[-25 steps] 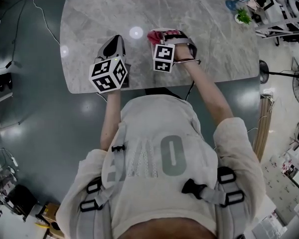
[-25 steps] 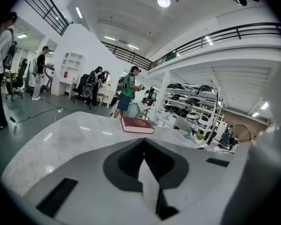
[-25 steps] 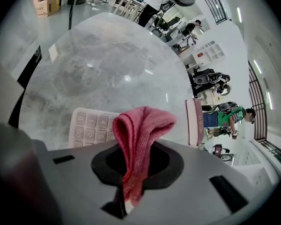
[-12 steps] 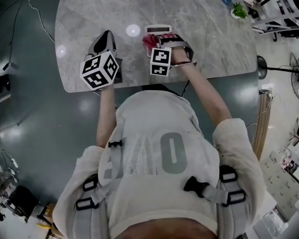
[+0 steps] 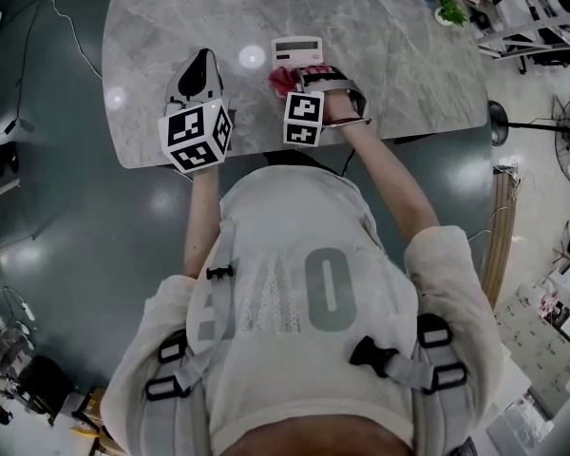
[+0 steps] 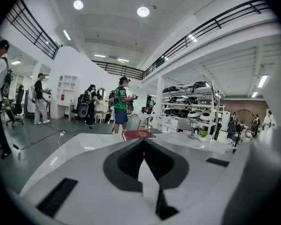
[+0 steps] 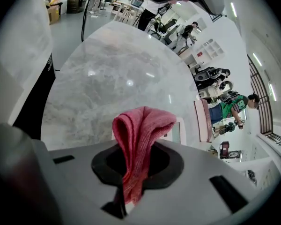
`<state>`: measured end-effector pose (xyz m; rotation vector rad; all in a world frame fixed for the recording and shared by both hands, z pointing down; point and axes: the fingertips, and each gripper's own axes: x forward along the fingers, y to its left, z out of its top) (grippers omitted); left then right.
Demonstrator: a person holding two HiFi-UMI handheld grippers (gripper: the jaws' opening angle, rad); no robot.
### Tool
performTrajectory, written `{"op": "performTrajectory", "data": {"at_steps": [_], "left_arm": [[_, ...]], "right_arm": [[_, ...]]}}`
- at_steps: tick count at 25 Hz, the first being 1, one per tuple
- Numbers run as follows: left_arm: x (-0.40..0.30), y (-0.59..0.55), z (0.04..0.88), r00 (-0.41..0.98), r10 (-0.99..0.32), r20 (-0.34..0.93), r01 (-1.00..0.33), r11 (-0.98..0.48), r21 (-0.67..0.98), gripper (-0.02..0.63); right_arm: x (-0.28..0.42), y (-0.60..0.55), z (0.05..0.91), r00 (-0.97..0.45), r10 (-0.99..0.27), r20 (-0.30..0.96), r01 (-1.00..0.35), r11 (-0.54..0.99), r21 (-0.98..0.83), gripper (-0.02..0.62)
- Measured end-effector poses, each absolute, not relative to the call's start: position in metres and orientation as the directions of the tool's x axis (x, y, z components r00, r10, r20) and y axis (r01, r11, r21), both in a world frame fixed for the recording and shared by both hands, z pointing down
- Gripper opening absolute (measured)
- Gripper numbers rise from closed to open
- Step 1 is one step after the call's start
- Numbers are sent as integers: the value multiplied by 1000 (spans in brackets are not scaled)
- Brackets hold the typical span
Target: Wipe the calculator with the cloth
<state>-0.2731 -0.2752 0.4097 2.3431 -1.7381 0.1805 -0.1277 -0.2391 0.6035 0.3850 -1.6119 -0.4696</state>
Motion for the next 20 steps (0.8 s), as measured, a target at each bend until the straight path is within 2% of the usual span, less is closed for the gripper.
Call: {"op": "performTrajectory", "data": {"at_steps": [4, 20], "left_arm": [[-270, -270, 402, 305, -931, 200, -952, -296, 73, 20], [-273, -251, 400, 273, -940, 206, -959, -251, 130, 20]], "right_arm": [[-125, -230, 607, -92, -510, 855, 25, 857, 514, 57], [-121, -191, 612, -116, -478, 871, 48, 873, 485, 57]]}}
